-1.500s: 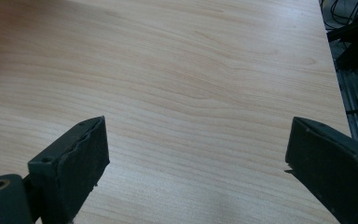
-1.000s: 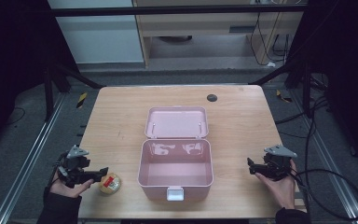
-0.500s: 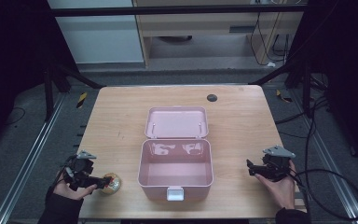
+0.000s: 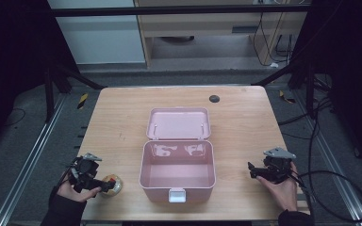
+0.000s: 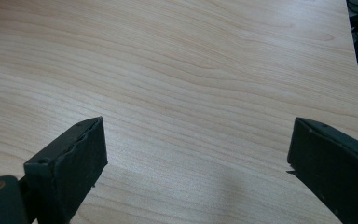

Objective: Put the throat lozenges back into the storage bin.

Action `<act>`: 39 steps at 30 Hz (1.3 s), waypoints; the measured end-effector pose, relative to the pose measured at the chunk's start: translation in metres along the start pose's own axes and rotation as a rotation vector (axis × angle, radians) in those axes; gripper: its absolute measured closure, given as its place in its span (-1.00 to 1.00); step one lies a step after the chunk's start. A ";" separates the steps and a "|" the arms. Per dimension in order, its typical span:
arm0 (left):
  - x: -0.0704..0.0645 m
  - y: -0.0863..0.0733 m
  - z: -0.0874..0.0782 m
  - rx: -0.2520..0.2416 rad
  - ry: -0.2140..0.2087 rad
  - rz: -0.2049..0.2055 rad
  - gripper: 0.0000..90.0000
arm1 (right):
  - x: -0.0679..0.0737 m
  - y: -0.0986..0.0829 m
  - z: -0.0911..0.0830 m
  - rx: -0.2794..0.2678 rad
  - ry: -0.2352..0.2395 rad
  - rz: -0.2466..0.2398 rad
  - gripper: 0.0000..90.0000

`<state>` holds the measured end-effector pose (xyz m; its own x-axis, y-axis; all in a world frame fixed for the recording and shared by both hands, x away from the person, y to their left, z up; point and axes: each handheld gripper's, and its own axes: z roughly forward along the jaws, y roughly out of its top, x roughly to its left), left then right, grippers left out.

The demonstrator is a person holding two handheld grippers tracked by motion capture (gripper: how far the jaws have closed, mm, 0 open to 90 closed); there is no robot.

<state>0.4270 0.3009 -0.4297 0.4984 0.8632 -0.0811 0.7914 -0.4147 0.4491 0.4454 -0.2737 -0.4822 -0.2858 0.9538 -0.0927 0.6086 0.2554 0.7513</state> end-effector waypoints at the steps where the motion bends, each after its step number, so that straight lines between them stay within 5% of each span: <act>1: 0.000 0.000 0.000 -0.001 -0.002 0.005 -0.72 | 0.000 0.000 0.000 0.006 0.000 -0.008 -0.89; 39: -0.005 0.006 0.026 0.085 -0.028 -0.003 -0.65 | 0.005 -0.001 0.009 0.052 0.030 -0.043 -0.90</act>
<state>0.4378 0.2865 -0.4495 0.5045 0.8566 -0.1084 0.8197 -0.4357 0.3718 0.4498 -0.2673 -0.4888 -0.3342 0.9368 -0.1041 0.6328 0.3048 0.7117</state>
